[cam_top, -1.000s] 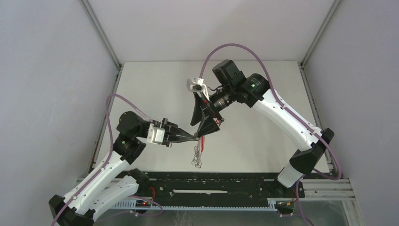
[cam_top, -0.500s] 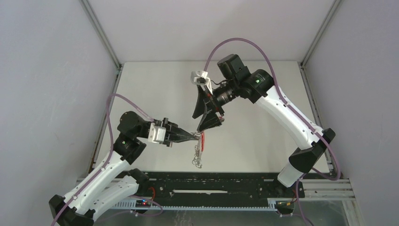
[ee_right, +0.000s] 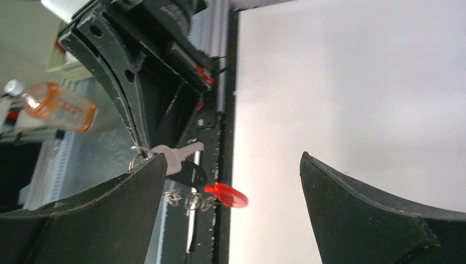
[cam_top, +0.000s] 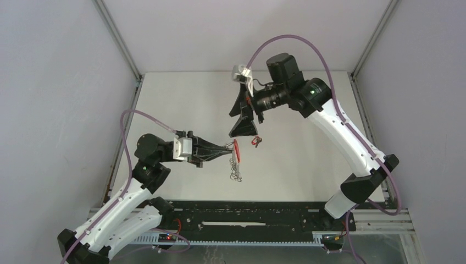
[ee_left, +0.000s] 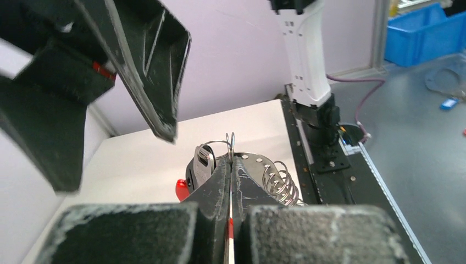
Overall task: Put the keys on the keyring
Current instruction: Insert the key onto the keyring, then adjust the key on the keyring.
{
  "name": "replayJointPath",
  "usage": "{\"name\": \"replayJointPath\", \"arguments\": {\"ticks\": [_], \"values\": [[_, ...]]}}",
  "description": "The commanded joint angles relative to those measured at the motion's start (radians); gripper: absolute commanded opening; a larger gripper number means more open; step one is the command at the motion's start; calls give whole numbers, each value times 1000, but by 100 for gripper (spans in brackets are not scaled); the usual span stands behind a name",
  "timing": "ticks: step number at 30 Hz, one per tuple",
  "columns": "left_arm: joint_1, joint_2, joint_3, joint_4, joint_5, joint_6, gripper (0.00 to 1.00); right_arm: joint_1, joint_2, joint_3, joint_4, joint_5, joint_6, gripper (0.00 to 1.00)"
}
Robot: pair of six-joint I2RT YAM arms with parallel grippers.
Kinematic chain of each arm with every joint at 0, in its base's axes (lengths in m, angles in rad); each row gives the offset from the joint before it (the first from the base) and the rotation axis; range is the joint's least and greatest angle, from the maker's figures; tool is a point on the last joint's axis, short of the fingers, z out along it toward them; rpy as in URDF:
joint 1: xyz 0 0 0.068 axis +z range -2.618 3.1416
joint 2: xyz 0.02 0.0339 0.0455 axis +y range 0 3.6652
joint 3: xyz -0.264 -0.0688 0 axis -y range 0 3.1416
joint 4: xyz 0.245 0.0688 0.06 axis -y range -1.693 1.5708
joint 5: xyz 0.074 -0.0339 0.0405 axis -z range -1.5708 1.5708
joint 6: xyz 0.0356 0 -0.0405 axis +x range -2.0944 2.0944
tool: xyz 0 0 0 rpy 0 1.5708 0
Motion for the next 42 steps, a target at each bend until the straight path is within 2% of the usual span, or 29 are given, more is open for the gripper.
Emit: {"name": "replayJointPath", "arguments": {"ticks": [1,4,8,11,15,22,27,42], "values": [[4,-63,-35,67,-170,-90,0,-40,-141,14,153,112,71,100],[4,-77,-32,66,-202,-115,0,-42,-228,-65,245,141,56,100],[4,-77,-21,77,-267,-160,0,-32,-294,-172,315,54,65,99],[3,-73,-16,94,-271,-176,0,31,-331,-240,310,71,9,93],[3,-70,-8,102,-263,-189,0,121,-335,-242,252,130,-86,88],[3,-69,7,61,-195,-175,0,140,-296,-229,231,89,-175,67],[3,-66,17,42,-181,-168,0,170,-268,-222,213,150,-222,54],[2,-58,26,41,-173,-162,0,210,-250,-235,173,231,-266,49]]}}
